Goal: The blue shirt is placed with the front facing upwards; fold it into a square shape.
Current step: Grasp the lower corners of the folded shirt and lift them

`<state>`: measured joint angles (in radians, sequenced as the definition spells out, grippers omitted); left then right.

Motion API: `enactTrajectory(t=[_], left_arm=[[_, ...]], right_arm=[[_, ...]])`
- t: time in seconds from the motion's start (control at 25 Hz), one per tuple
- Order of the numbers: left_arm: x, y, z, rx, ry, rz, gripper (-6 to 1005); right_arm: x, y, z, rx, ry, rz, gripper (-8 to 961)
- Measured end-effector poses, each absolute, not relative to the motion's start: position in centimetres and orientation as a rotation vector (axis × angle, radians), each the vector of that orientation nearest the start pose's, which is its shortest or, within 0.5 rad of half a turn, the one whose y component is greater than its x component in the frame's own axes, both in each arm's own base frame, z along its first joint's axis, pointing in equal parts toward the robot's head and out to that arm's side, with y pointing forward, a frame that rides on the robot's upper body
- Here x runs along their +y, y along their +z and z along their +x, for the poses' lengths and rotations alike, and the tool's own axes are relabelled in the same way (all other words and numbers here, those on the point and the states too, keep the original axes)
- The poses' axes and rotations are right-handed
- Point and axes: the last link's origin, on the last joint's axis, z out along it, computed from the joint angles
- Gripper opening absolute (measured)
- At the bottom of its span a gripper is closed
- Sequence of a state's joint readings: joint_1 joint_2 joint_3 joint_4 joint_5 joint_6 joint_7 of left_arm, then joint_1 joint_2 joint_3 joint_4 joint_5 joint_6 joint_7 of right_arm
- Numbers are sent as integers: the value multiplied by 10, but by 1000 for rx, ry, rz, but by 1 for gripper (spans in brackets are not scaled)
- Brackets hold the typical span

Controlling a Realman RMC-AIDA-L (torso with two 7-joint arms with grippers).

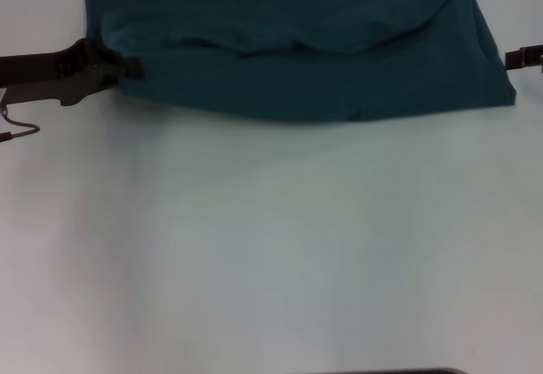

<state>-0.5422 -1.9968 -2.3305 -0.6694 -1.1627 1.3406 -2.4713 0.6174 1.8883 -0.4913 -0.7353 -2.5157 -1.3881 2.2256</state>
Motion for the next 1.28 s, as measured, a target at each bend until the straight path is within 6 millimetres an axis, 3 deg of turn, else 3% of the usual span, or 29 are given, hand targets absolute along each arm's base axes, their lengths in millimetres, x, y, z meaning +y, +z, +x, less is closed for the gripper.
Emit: enactTrajectory(t=[0.4, 0.88, 1.28], left_arm=[[366, 33, -278, -1926, -762, -2087, 23], [365, 35, -280, -1928, -769, -2078, 24], [365, 35, -280, -1929, -778, -2073, 24]], right_arm=[[378, 76, 341, 1592, 211, -2079, 794], [384, 38, 326, 1570, 163, -2134, 779], [379, 47, 326, 1647, 185, -2110, 766]])
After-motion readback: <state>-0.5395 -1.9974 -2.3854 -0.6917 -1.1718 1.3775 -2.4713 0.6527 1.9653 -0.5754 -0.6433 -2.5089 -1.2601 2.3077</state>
